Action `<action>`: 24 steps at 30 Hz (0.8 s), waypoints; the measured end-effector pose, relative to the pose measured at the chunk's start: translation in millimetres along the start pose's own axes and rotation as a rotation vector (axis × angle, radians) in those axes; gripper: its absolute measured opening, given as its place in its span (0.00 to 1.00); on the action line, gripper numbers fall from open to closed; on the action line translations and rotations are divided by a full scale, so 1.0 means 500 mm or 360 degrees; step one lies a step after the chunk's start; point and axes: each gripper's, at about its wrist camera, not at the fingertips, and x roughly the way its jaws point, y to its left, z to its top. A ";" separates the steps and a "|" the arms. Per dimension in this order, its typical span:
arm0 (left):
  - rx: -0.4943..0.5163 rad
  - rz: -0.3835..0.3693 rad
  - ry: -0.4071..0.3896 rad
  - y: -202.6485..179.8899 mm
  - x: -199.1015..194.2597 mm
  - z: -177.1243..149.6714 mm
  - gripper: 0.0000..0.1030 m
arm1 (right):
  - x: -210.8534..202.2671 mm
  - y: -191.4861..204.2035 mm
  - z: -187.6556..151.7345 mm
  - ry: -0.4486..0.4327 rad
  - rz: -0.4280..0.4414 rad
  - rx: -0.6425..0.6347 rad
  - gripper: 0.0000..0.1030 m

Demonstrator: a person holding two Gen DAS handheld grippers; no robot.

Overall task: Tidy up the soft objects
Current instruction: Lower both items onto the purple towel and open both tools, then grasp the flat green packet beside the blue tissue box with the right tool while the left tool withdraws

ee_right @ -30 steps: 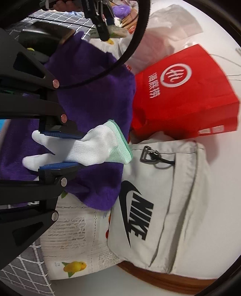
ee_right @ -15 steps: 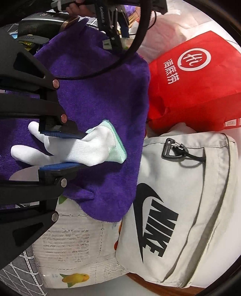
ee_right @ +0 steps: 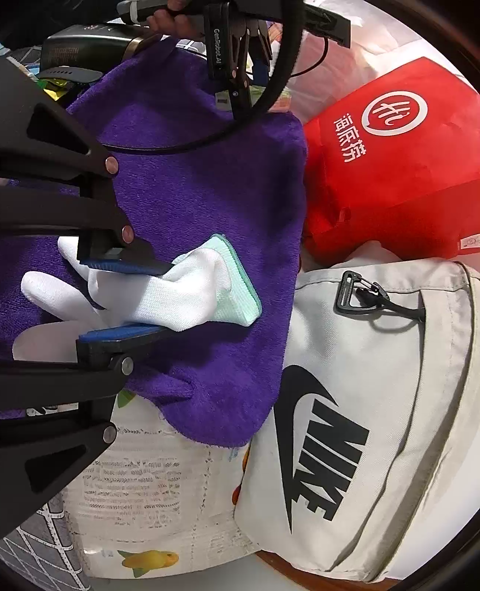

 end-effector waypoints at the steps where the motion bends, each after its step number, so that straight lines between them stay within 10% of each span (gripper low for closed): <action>1: -0.0001 -0.0001 0.0011 -0.001 0.008 0.005 0.73 | 0.002 0.000 0.000 0.0005 0.0007 0.0001 0.29; 13: 0.0025 0.0052 0.0087 -0.015 0.006 0.000 0.82 | -0.037 0.009 -0.007 -0.0035 -0.0057 -0.0052 0.63; 24: -0.0026 0.0082 -0.0110 -0.009 -0.126 -0.040 0.82 | -0.143 0.052 -0.021 -0.0140 -0.0099 -0.0076 0.82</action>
